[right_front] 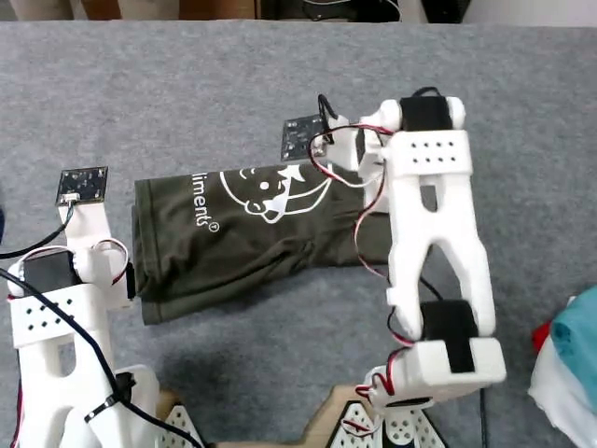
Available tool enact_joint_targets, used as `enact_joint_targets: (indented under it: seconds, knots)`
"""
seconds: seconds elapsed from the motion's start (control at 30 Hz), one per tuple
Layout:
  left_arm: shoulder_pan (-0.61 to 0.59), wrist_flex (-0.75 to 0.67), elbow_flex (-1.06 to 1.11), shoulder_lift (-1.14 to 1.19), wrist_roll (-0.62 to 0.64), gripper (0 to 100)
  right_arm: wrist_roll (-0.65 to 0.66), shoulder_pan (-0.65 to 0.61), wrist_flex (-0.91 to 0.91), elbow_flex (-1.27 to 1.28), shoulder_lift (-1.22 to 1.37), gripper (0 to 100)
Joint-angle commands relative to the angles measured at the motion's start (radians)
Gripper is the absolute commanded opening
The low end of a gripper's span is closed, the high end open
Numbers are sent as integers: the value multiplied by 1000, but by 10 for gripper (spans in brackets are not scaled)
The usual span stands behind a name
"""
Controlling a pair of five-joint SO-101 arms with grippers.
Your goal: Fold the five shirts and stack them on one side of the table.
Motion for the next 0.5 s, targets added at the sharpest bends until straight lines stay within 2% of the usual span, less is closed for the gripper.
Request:
enact_joint_targets:
  seconds: [0.0, 0.13, 0.27, 0.37, 0.47]
  knots:
    - [-11, -8, -83, 18, 68, 31, -106, 76, 28, -38, -90, 160]
    - [-11, 29, -227, 136, 172, 112, -181, 185, 31, -4, -94, 161]
    - [-9, 77, -388, 386, 233, 168, -204, 269, 23, 67, -94, 161]
    - [-5, 115, -514, 595, 273, 202, -215, 291, 18, 101, -94, 161]
    - [-3, 167, -643, 785, 336, 277, -273, 291, -25, 120, -94, 161]
